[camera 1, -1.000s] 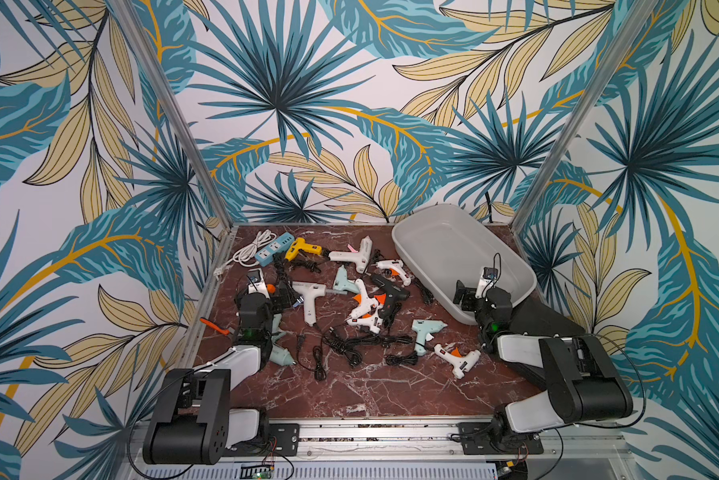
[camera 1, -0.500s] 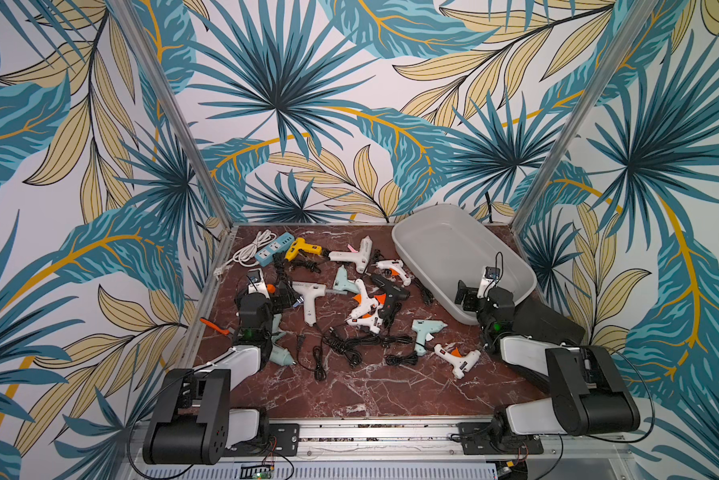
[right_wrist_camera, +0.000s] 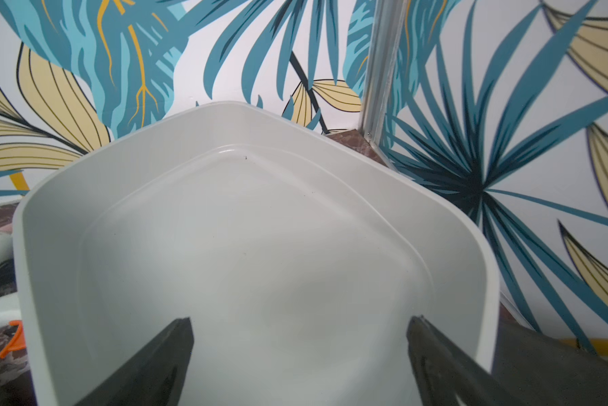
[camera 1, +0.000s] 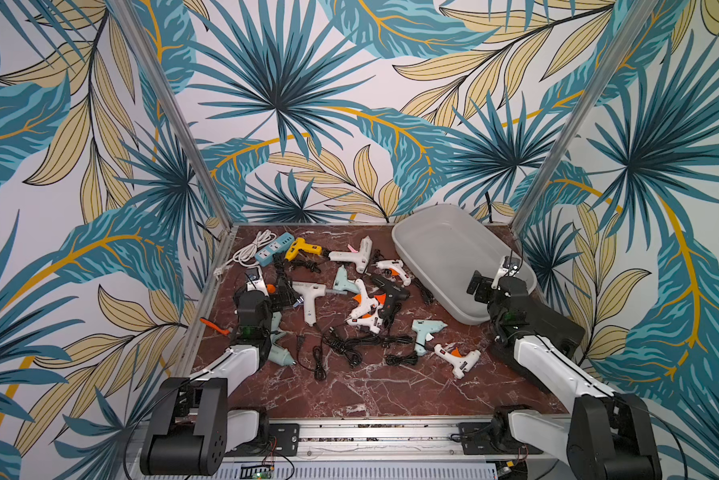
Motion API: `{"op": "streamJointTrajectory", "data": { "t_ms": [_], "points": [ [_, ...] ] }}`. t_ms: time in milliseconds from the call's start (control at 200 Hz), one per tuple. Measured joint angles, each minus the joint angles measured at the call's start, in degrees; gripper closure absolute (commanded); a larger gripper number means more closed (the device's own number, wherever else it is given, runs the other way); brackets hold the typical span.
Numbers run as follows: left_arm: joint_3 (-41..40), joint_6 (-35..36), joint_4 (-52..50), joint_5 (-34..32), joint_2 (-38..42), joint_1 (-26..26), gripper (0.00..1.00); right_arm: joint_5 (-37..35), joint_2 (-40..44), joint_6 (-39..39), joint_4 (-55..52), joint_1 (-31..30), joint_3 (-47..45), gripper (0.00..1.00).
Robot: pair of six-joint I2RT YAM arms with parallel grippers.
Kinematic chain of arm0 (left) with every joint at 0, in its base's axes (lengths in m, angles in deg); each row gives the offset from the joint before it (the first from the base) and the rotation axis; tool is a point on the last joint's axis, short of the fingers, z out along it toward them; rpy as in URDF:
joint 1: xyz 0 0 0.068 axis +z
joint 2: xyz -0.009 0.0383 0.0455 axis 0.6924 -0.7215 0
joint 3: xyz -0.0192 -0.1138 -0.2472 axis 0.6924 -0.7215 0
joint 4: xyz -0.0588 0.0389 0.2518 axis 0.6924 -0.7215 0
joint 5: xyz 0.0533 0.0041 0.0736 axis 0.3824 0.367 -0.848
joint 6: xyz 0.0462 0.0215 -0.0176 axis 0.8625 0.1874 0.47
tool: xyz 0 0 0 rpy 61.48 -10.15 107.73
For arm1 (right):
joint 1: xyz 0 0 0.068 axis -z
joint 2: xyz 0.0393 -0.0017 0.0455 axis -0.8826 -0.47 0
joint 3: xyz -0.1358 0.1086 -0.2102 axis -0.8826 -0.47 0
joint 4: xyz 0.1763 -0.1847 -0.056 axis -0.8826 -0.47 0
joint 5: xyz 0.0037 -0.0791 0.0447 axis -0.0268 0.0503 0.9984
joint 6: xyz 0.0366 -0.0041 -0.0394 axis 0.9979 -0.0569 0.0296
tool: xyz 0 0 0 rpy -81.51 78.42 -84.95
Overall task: Put the hot melt glue gun into the storage box
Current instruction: Pick up the hot melt adhesive gun from the center of the board.
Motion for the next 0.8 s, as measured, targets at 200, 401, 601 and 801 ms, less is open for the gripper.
{"op": "streamJointTrajectory", "data": {
  "t_ms": [200, 401, 601, 801],
  "points": [
    [2.0, -3.0, -7.1, 2.3, 4.5, -0.2, 0.00, -2.2, 4.9, 4.8, -15.9, -0.2, 6.3, 0.01],
    [2.0, -6.3, -14.5, 1.7, 9.8, -4.4, 0.00, -2.4, 6.7, 8.6, -30.6, -1.8, 10.8, 0.00],
    [2.0, -10.6, -20.0, 1.6, 13.2, -8.9, 0.00, -3.1, 8.8, 16.1, -46.1, -5.3, 14.3, 0.03],
    [2.0, -14.2, -22.1, 1.8, 15.6, -11.5, 0.00, -2.7, 13.3, 24.7, -59.8, -8.4, 13.7, 0.09]
  ]
}}
